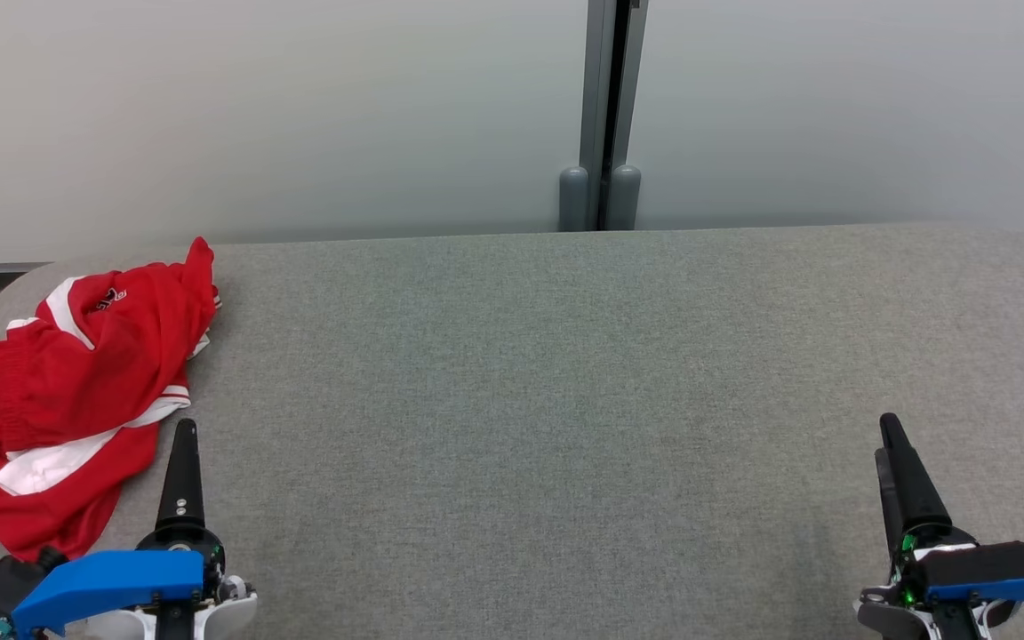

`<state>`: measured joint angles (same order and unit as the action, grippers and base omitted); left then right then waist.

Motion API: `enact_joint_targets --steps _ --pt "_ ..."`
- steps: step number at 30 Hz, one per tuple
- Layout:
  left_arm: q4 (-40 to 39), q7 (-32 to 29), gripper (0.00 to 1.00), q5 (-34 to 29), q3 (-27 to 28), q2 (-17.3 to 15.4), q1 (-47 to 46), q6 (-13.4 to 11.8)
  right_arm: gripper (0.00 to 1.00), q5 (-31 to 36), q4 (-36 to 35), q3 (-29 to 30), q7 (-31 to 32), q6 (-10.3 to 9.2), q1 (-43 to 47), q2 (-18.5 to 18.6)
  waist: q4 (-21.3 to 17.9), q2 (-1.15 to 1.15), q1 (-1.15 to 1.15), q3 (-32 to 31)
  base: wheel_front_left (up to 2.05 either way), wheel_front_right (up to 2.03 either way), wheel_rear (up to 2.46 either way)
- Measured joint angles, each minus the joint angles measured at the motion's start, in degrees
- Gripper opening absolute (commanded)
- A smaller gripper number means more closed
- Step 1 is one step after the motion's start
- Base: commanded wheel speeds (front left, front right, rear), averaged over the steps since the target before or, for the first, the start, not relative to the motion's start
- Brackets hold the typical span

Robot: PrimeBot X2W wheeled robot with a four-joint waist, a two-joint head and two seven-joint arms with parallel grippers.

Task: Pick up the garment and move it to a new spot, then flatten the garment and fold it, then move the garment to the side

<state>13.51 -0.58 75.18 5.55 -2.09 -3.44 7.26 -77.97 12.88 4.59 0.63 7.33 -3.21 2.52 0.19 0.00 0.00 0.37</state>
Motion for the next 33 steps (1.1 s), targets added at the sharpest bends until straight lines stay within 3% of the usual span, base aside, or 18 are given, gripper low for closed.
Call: enact_joint_targets --steps 16,33 --pt "-1.5 3.4 1.00 -20.5 -2.9 -0.1 0.0 -2.6 1.00 16.0 -1.9 -1.8 -3.4 0.01 0.2 0.0 0.3 0.00 0.00 0.0 0.00 0.00 0.00" --pt "0.3 6.5 1.00 -36.0 -4.6 -0.7 -0.2 -4.2 1.00 30.4 -1.3 -3.2 -6.6 0.02 0.4 0.0 0.7 0.00 0.00 -0.1 0.00 0.00 0.00"
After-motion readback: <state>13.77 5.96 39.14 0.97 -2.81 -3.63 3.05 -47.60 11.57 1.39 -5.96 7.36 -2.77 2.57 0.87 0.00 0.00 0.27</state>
